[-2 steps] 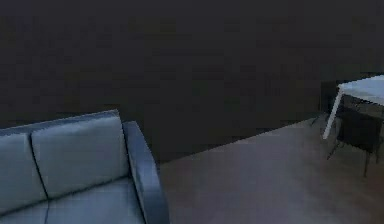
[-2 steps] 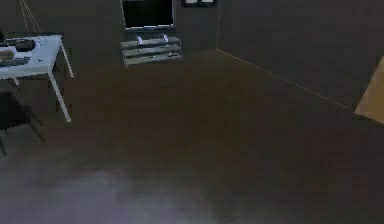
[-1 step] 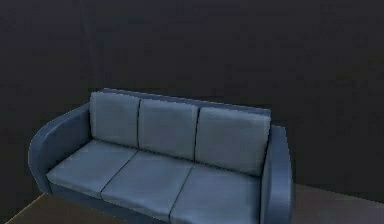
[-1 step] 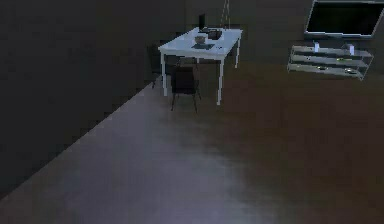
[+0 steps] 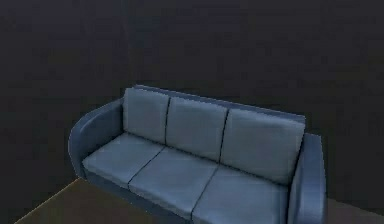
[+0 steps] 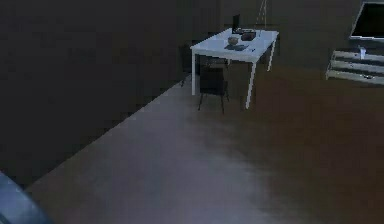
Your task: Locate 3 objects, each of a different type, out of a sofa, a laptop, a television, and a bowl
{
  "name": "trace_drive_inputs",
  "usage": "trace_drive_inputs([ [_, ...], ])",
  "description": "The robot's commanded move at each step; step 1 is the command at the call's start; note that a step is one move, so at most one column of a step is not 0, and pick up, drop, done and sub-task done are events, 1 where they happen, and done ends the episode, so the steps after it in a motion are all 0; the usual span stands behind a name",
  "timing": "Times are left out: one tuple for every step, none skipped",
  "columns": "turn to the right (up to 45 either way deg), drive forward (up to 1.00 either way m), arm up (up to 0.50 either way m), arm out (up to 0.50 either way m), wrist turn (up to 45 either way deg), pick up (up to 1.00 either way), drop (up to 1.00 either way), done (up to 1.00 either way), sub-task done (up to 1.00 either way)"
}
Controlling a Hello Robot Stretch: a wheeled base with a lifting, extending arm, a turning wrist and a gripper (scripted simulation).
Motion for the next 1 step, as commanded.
trace_drive_inputs([
  [0.0, 0.0, 0.0, 0.0, 0.0, 0.0, 0.0, 0.0, 1.0],
])
